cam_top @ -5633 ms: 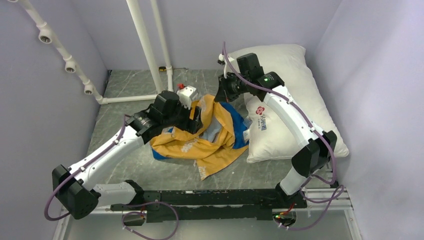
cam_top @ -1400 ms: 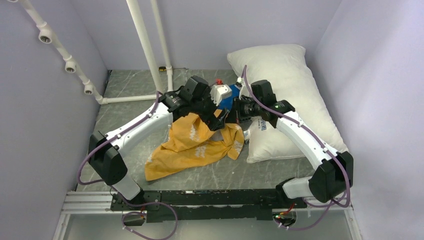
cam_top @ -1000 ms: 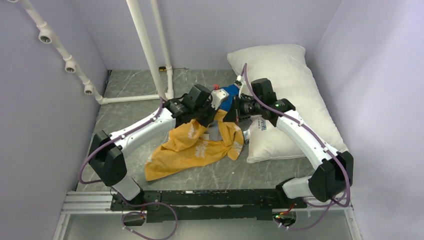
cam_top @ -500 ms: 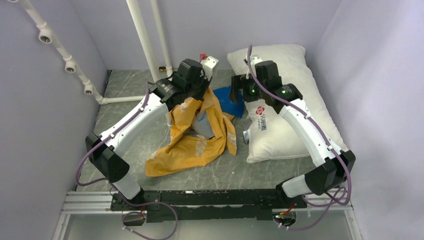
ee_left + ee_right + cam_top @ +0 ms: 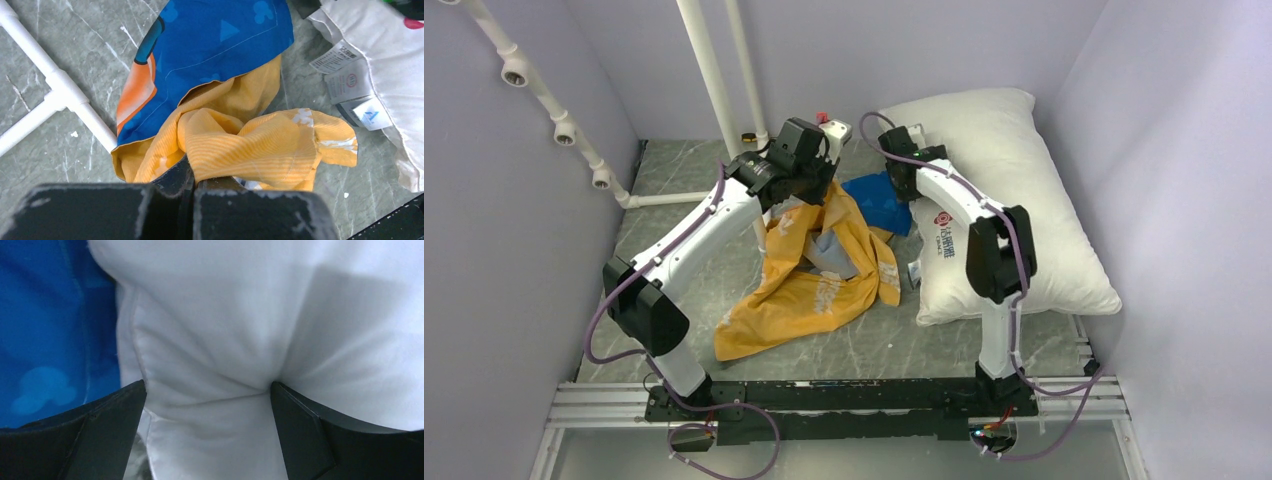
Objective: Put the pillow into the pillowcase
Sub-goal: Pick up the pillow from the corner of the board.
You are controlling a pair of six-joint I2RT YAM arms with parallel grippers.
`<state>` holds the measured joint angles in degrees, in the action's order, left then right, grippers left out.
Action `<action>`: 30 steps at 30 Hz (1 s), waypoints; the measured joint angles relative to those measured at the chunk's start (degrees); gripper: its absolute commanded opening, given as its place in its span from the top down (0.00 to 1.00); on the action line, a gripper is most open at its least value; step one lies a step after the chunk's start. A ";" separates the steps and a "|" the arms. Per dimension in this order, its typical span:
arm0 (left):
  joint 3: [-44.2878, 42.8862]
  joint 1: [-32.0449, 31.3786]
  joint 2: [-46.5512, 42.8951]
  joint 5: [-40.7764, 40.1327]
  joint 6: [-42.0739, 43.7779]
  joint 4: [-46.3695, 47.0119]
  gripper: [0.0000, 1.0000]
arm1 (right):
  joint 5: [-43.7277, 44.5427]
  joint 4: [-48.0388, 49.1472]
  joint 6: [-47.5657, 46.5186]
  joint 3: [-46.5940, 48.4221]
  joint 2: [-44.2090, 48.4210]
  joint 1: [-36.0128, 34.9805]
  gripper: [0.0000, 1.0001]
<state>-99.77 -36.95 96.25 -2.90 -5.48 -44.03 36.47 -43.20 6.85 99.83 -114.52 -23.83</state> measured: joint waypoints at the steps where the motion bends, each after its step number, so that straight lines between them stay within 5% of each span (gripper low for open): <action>1: 0.00 0.00 0.00 0.15 0.00 -0.02 1.00 | 1.57 -0.57 -0.20 0.63 -2.38 0.11 0.09; 2: 0.00 0.00 0.00 0.31 0.02 -0.02 1.00 | 2.36 -0.72 -0.33 0.96 -3.63 0.22 0.30; 3: 0.00 0.00 0.00 0.48 0.02 -0.02 1.00 | 2.99 -1.25 -0.55 1.57 -4.76 0.42 0.80; 4: 0.00 0.00 0.00 0.52 0.02 -0.07 1.00 | 3.32 -1.77 -0.81 2.29 -5.51 0.74 0.96; 5: 0.00 0.02 0.00 0.52 0.02 -0.09 1.00 | 3.32 -2.21 -1.07 2.95 -5.86 1.20 1.00; 12: -0.76 0.28 0.00 0.46 0.04 -1.16 1.00 | -2.21 -2.56 0.44 3.17 -4.00 5.03 1.00; 19: -2.38 2.47 1.25 -0.42 -1.22 -1.73 1.00 | -11.43 -2.69 1.44 -4.42 14.12 3.48 1.00; 29: -2.08 9.81 2.71 -2.99 -4.83 -3.93 1.00 | -19.17 -13.77 4.98 -15.23 36.85 -10.69 1.00; 30: -1.84 10.03 2.71 -3.15 -4.98 -3.93 1.00 | -20.72 -13.77 5.70 -17.11 38.16 -12.02 0.82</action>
<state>-101.60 -26.92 98.96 -6.04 -10.46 -47.97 15.75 -56.97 12.56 82.72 -76.36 -35.86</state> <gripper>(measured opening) 0.010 0.018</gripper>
